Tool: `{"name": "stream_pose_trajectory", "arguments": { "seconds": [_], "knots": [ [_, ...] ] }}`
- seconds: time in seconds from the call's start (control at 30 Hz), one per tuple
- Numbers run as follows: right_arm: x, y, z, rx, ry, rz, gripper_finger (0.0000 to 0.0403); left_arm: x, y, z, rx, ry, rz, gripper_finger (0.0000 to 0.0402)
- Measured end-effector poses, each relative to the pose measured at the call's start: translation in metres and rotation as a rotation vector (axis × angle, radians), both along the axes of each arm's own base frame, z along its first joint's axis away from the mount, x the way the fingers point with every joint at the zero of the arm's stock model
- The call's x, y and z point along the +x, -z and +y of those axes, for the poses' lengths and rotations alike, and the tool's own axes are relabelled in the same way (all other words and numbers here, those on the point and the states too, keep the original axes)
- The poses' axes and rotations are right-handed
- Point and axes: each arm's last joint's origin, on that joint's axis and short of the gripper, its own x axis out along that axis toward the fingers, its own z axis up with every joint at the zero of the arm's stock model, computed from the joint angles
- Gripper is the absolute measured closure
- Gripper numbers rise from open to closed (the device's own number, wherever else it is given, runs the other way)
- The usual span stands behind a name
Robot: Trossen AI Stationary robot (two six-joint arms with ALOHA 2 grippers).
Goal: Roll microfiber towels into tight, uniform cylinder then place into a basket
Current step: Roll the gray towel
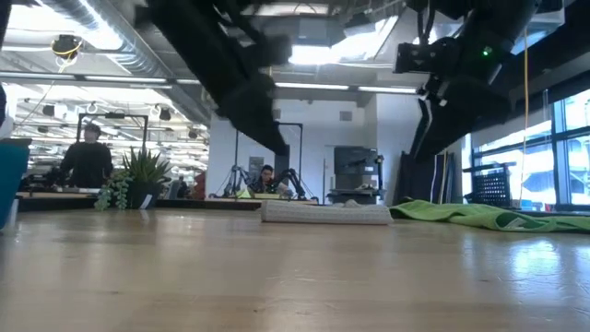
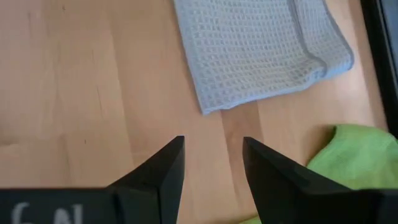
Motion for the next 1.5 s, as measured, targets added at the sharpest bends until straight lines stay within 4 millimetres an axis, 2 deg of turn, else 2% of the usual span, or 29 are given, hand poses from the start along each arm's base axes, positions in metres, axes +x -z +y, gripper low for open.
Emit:
{"name": "stream_pose_trajectory", "arguments": {
  "seconds": [0.17,0.33,0.47,0.63,0.9,1.3,1.5],
  "knots": [
    [0.003,-0.004,0.003,0.057,-0.030,-0.001,0.0240,0.011,0.019,0.026,-0.028,-0.087,-0.003,0.0308],
    [0.002,-0.004,0.007,0.094,-0.059,0.004,0.0240,0.018,0.046,0.041,-0.067,-0.174,0.014,0.0308],
    [0.002,-0.004,0.011,0.088,-0.085,0.009,0.0240,0.020,0.067,0.042,-0.071,-0.178,0.070,0.0308],
    [0.001,-0.004,0.013,0.086,-0.095,0.011,0.0240,0.020,0.070,0.039,-0.129,-0.129,0.100,0.0308],
    [0.001,-0.004,0.013,0.101,-0.065,0.002,0.0240,0.011,0.069,0.013,-0.143,-0.021,0.211,0.0308],
    [-0.003,-0.004,0.027,0.125,-0.071,-0.010,0.0240,-0.004,0.069,-0.049,-0.214,0.058,0.243,0.0308],
    [-0.004,-0.004,0.031,0.136,-0.066,-0.017,0.0240,-0.008,0.069,-0.062,-0.136,0.103,0.241,0.0308]
  ]
}}
